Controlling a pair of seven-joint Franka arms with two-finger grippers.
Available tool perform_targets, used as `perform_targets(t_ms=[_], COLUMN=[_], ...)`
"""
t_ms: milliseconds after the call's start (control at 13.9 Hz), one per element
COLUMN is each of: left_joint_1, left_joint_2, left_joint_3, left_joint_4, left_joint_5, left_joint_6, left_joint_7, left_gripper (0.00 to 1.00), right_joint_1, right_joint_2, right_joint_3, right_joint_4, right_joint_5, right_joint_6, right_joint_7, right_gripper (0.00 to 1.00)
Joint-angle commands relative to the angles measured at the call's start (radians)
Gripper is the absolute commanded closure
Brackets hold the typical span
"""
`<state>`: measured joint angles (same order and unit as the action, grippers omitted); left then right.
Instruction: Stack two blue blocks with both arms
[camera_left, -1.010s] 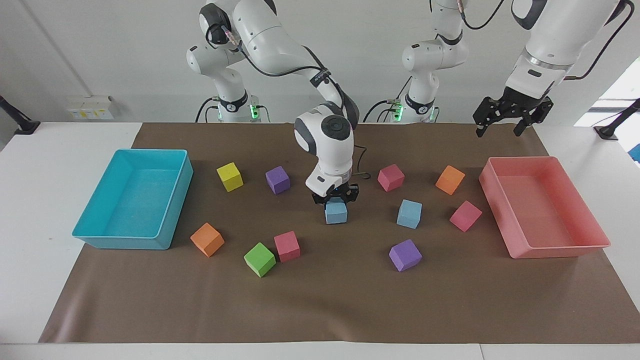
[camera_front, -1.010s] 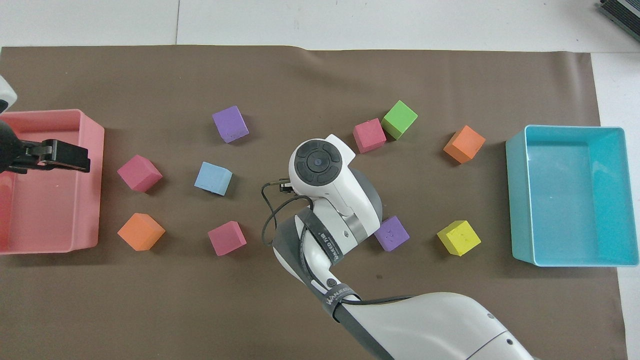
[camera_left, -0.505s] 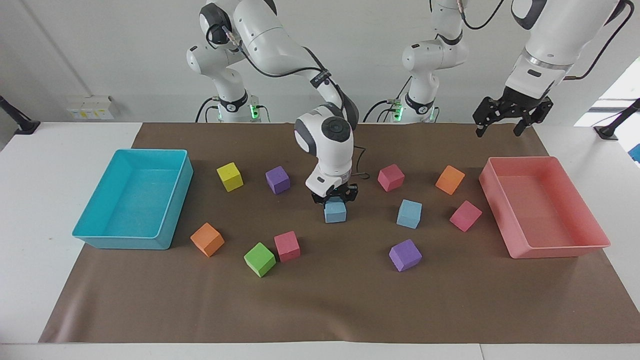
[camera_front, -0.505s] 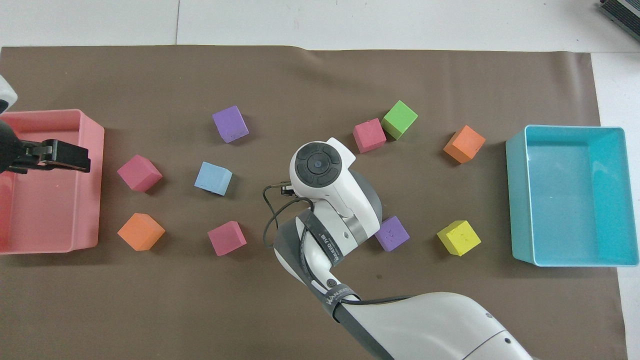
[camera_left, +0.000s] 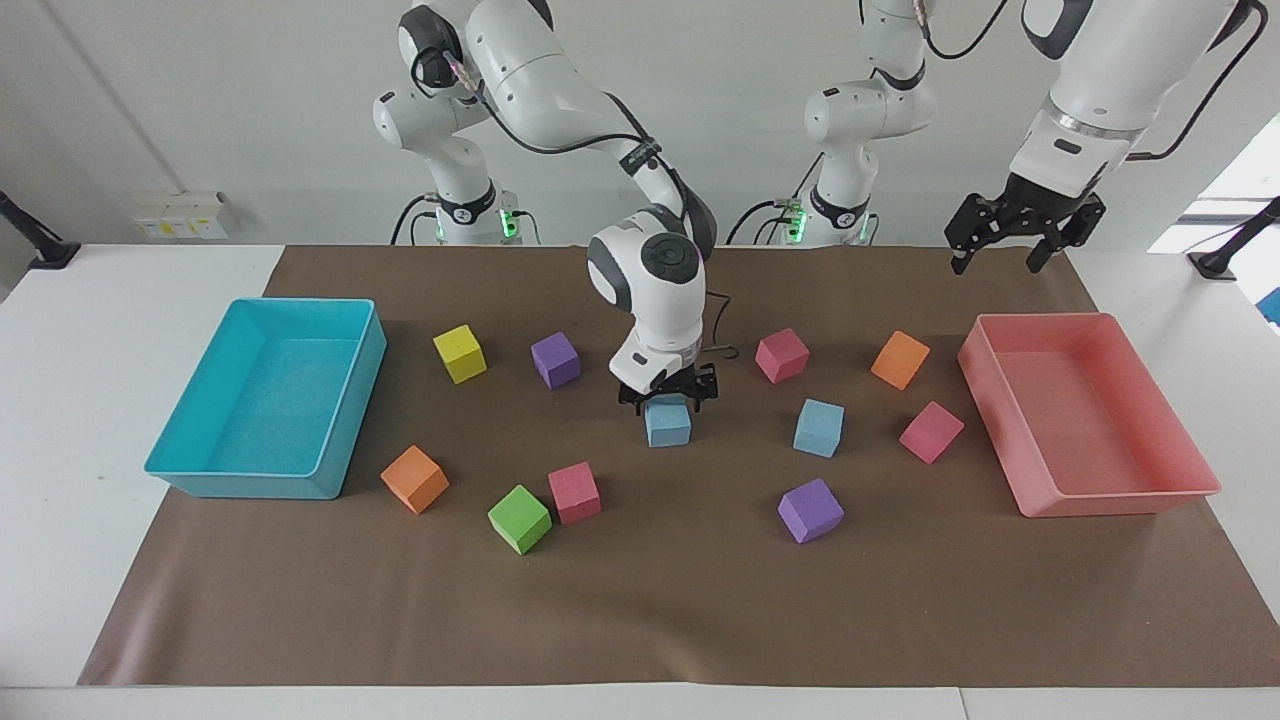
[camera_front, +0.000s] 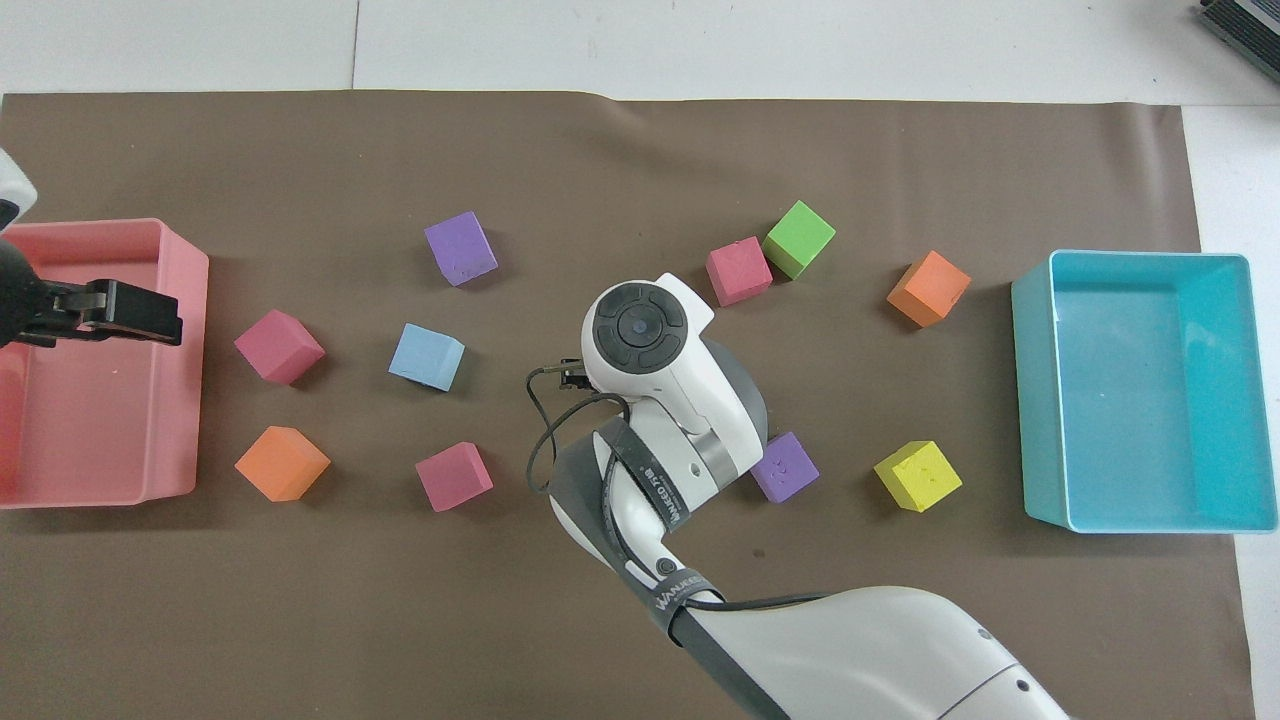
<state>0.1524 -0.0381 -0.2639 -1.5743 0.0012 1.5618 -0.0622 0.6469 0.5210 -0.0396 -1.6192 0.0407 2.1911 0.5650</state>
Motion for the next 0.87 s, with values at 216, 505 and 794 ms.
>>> perform_targets(t_ms=[216, 505, 794], left_joint_1=[-0.011, -0.083, -0.157], left_joint_2=[-0.011, 0.007, 0.012], left_joint_3=[-0.014, -0.018, -0.017], left_joint_4=[-0.01, -0.077, -0.265], left_joint_5=[-0.017, -0.02, -0.026], left_joint_6=[0.004, 0.077, 0.32], left_joint_7=[0.005, -0.033, -0.105], left_gripper=[0.0, 0.0, 0.0], right_joint_1=[-0.059, -0.139, -0.2], right_joint_2=[-0.137, -0.208, -0.222], right_joint_3=[0.004, 0.003, 0.003], right_joint_4=[-0.025, -0.034, -0.073], right_joint_5=[0.025, 0.236, 0.424], right_joint_6=[0.006, -0.043, -0.044], right_joint_7=[-0.034, -0.32, -0.571], right_gripper=[0.0, 0.0, 0.52])
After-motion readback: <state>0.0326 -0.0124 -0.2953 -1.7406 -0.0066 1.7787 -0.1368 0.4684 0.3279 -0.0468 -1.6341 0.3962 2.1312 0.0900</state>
